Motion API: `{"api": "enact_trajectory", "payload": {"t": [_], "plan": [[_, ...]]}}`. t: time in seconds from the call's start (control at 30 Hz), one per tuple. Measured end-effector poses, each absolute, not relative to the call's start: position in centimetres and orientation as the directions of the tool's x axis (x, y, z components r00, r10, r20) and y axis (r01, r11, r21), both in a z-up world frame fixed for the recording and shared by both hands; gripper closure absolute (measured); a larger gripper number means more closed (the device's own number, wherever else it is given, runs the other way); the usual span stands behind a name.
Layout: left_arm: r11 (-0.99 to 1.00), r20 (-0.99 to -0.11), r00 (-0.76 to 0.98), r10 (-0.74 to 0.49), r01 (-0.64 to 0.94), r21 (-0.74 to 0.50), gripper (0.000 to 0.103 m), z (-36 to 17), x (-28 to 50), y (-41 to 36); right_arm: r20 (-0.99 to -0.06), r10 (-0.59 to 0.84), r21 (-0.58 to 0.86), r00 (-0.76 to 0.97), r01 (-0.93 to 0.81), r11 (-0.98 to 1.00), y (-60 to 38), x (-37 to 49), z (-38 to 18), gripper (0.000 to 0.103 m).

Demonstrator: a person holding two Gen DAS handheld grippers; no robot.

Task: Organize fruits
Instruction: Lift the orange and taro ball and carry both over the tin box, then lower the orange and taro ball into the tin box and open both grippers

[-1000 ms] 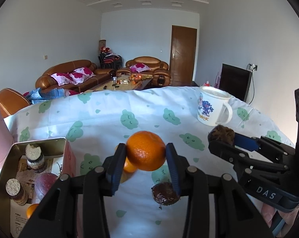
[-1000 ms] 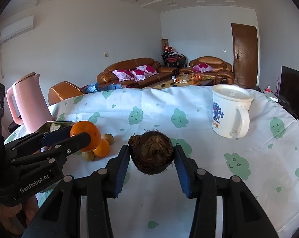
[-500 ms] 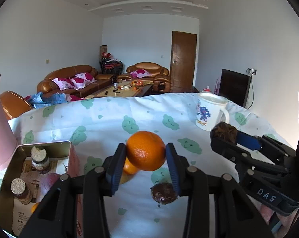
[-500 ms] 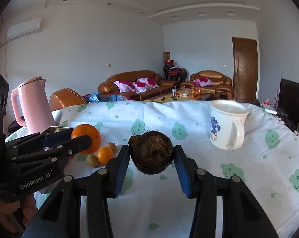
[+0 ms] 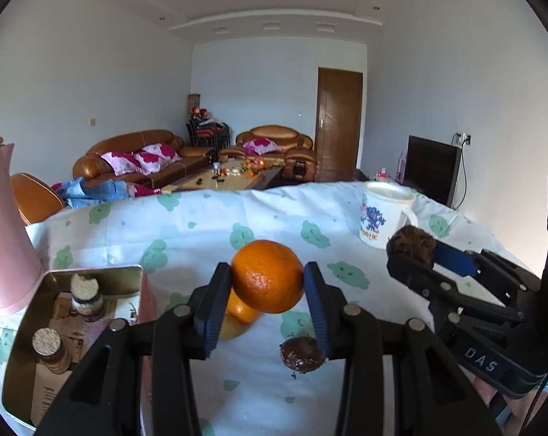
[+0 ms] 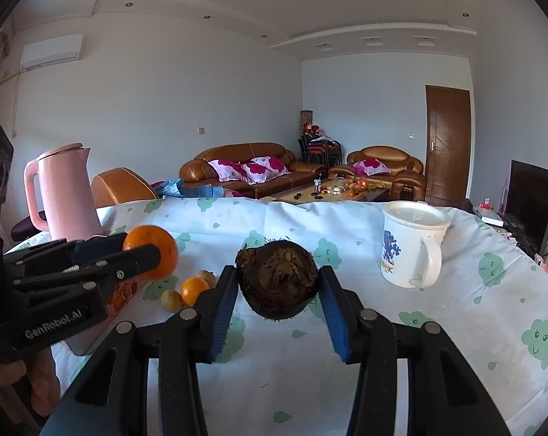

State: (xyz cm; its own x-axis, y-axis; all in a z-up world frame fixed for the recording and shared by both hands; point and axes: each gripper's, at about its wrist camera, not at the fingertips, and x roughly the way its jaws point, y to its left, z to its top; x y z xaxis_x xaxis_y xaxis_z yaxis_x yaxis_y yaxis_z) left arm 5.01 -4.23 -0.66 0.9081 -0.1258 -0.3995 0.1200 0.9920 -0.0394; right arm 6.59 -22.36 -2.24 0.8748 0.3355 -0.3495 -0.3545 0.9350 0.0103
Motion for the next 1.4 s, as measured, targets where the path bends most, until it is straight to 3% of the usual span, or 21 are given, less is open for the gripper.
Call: {"api": "enact_trajectory", "payload": {"t": [0.83, 1.4], "plan": [[0.998, -0.395, 0.917, -0.049, 0.056, 0.006, 0.061, 0.6, 2.4, -1.0, -0.418, 0.460, 0.055, 0.783, -0.484, 0.873, -18.5, 6.6, -1.8, 0.056], [0.992, -0.441, 0.890, 0.117, -0.122, 0.016, 0.061, -0.2, 0.4, 7.6, -0.440, 0.579, 0.044, 0.687, -0.627, 0.778, -11.1, 5.7, -0.8, 0.056]]}}
